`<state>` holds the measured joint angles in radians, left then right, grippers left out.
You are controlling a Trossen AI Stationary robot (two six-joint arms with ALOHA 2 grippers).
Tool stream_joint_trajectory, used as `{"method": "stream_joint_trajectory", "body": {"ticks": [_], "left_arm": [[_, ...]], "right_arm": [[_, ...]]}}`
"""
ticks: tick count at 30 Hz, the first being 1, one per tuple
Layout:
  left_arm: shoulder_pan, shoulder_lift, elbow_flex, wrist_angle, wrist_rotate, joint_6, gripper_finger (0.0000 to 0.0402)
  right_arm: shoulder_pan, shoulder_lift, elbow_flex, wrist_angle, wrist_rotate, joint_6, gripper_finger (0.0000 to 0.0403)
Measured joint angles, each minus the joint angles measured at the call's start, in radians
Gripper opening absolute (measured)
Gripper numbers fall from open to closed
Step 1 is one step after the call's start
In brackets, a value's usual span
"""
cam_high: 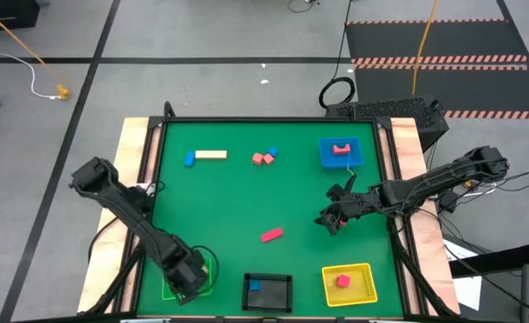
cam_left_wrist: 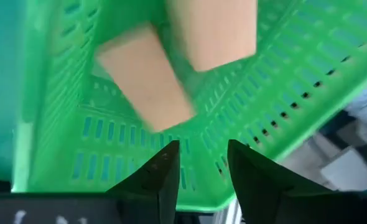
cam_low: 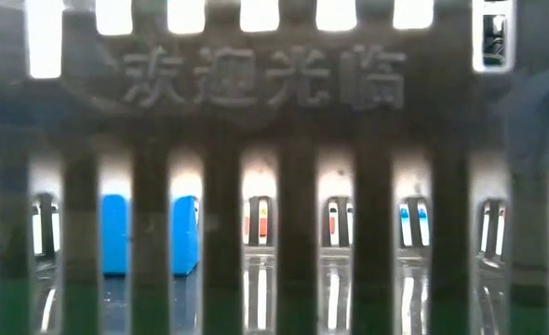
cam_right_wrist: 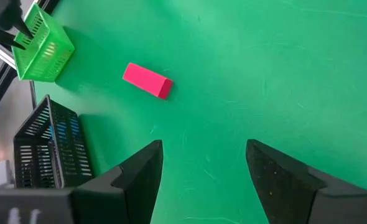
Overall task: Sort & place blocks by color
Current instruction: Put the red block into the yellow bin
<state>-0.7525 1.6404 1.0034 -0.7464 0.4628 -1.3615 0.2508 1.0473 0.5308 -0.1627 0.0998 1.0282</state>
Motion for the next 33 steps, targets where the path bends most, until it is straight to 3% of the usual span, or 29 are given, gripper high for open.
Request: {"method": "stream_joint_trajectory", "body": {"ticks": [7,12,18,23,26,33], "left_arm": [[-0.001,-0.028,0.000,0.023,0.081,0.154,0.0115],[0.002,-0.113,0.000,0.046,0.023,0.176,0.0115],[0.015,-0.211,0.000,0.062,-0.259,0.273,0.0115],[0.057,-0.250,0.000,0.068,-0.564,0.344,0.0115],[0.101,-0.257,0.000,0.068,-0.675,0.403,0.0115],[0.188,-0.255,0.000,0.069,-0.922,0.678,0.0115]], "right_arm": [[0.000,0.000,0.000,0.000,0.000,0.000,0.0224],[0.000,0.000,0.000,-0.008,-0.012,-0.064,0.0224],[-0.001,0.000,0.000,-0.132,-0.029,-0.092,0.0224],[-0.002,0.000,0.000,-0.263,-0.027,0.216,0.0224],[-0.001,0.000,0.000,-0.276,-0.029,0.312,0.0224],[-0.001,0.000,0.000,-0.279,-0.053,0.310,0.0224]]}}
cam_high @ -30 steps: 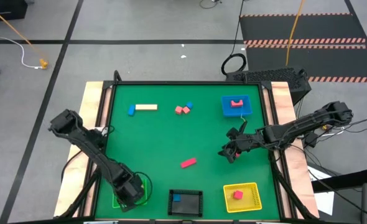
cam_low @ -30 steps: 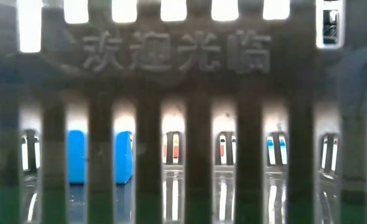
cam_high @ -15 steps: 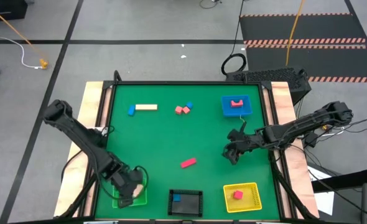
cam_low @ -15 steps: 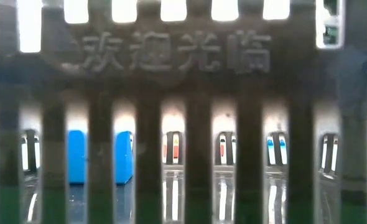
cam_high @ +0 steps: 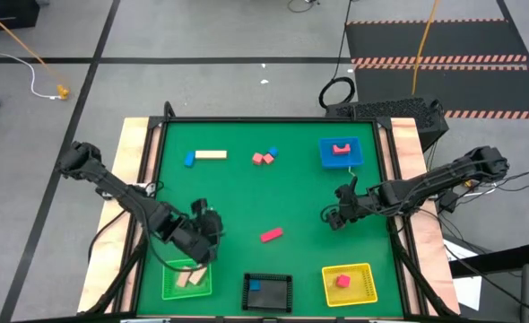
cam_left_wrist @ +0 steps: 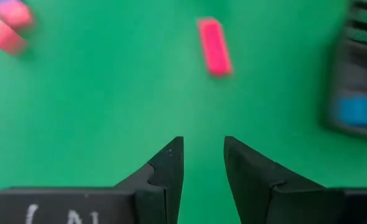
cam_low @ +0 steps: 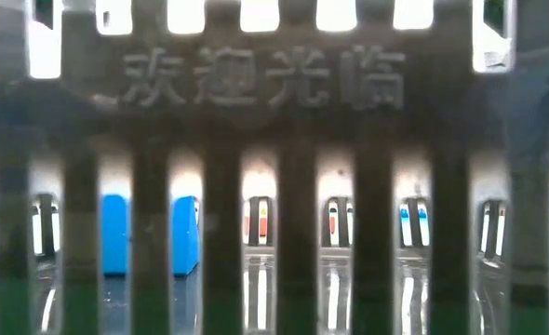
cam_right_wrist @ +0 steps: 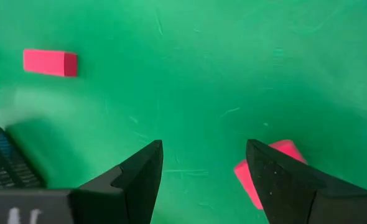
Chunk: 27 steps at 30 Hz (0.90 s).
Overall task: Sort & place blocks by color
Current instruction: Put the red block into the yellow bin
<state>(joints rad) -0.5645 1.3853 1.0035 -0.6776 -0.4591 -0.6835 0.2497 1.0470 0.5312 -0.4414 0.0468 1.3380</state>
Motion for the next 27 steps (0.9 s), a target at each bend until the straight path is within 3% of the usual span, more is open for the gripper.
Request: {"method": "stream_joint_trajectory", "body": {"ticks": [6,15,27], "left_arm": [[0.077,0.000,0.000,0.022,-0.137,0.084,0.0115],[0.211,0.000,0.000,0.044,-0.150,0.104,0.0115],[0.352,0.000,0.000,0.051,-0.180,0.215,0.0115]], "right_arm": [[0.000,0.000,0.000,-0.016,0.000,0.020,0.0224],[0.001,0.000,0.000,-0.117,-0.027,0.371,0.0224],[0.001,0.000,0.000,-0.085,-0.027,0.525,0.0224]]}}
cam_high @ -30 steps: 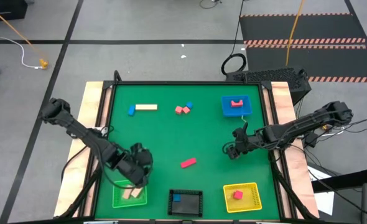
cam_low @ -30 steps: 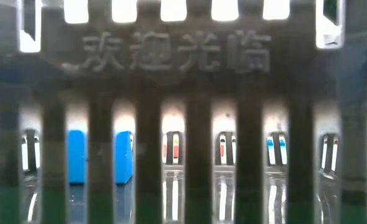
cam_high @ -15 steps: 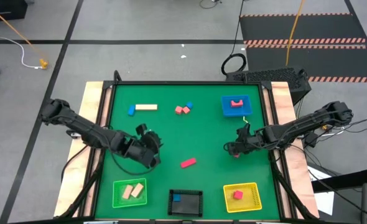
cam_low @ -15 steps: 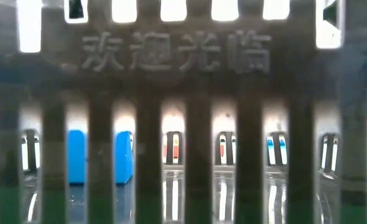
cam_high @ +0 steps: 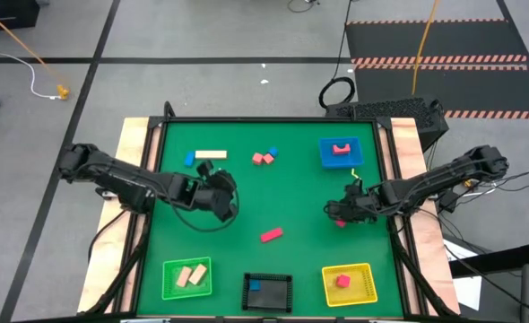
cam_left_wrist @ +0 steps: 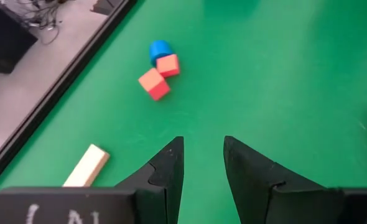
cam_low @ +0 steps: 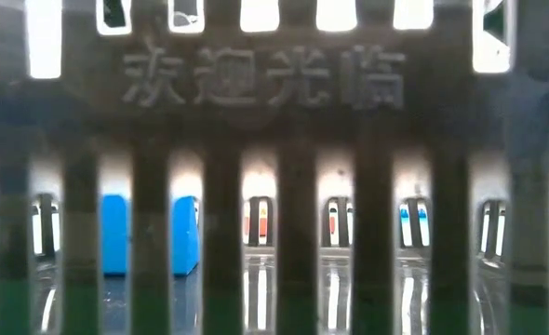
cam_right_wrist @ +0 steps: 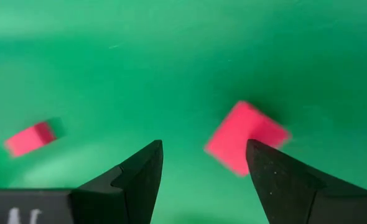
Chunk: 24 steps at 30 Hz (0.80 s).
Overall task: Sort & place blocks by color
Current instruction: Put the red block into the yellow bin
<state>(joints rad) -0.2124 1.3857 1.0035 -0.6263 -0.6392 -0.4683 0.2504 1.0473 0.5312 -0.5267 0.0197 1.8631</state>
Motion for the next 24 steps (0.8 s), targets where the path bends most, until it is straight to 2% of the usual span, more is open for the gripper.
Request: {"method": "stream_joint_trajectory", "body": {"ticks": [7,12,19,22,24], "left_arm": [[0.044,0.002,0.000,0.001,-0.002,0.002,0.0115],[0.049,0.002,0.000,0.002,-0.002,-0.003,0.0115],[0.047,0.002,0.000,0.002,-0.002,-0.001,0.0115],[0.047,0.002,0.000,0.002,-0.001,-0.003,0.0115],[0.047,0.002,0.000,0.002,-0.001,-0.005,0.0115]], "right_arm": [[0.000,0.000,0.000,0.174,0.002,-0.203,0.0224],[0.016,0.000,0.000,0.158,-0.050,-0.314,0.0224],[0.090,0.000,0.000,0.151,-0.242,-0.508,0.0224],[0.115,0.000,0.000,0.153,-0.254,-0.574,0.0224],[0.120,0.000,0.000,0.164,-0.214,-0.648,0.0224]]}}
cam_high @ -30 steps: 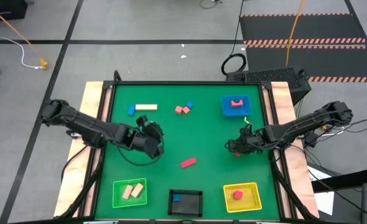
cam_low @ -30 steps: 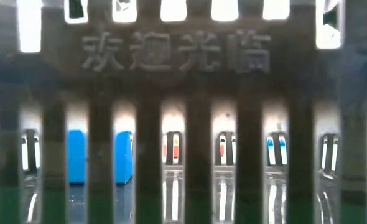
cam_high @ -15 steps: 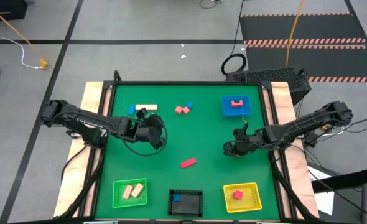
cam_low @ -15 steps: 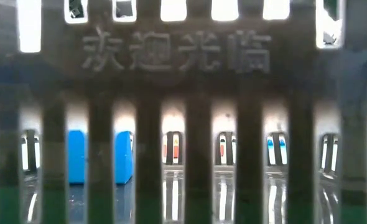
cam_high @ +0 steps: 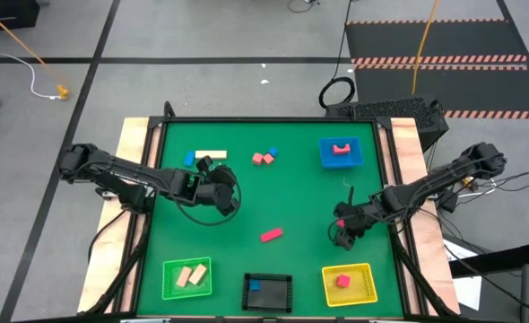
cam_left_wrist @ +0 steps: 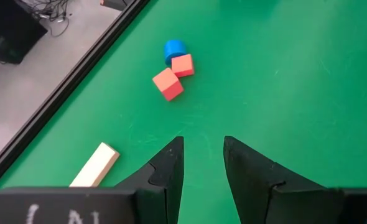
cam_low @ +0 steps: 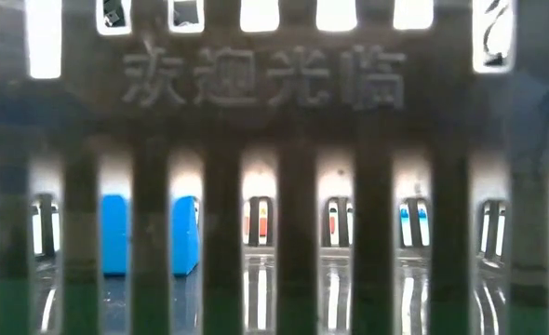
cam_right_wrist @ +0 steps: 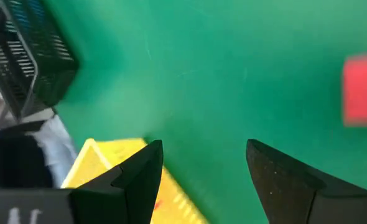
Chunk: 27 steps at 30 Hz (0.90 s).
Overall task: Sort & place blocks by color
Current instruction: Put the red block into the yellow bin
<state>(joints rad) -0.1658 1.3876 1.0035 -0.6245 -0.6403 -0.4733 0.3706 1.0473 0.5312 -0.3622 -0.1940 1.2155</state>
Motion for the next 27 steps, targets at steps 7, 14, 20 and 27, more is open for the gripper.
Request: {"method": "stream_joint_trajectory", "body": {"ticks": [7,14,20,27], "left_arm": [[0.000,0.000,0.000,0.000,0.000,-0.032,0.0115],[0.000,0.000,0.000,0.000,0.002,-0.038,0.0115],[0.000,0.000,0.000,0.001,0.002,-0.067,0.0115],[-0.005,0.000,0.000,0.001,0.003,-0.061,0.0115]], "right_arm": [[-0.002,0.000,0.000,0.230,0.329,-0.297,0.0224],[-0.045,0.000,0.000,0.482,0.409,0.021,0.0224],[-0.078,0.035,0.000,0.706,0.415,-0.068,0.0224],[-0.136,0.063,-0.001,0.557,0.328,0.348,0.0224]]}}
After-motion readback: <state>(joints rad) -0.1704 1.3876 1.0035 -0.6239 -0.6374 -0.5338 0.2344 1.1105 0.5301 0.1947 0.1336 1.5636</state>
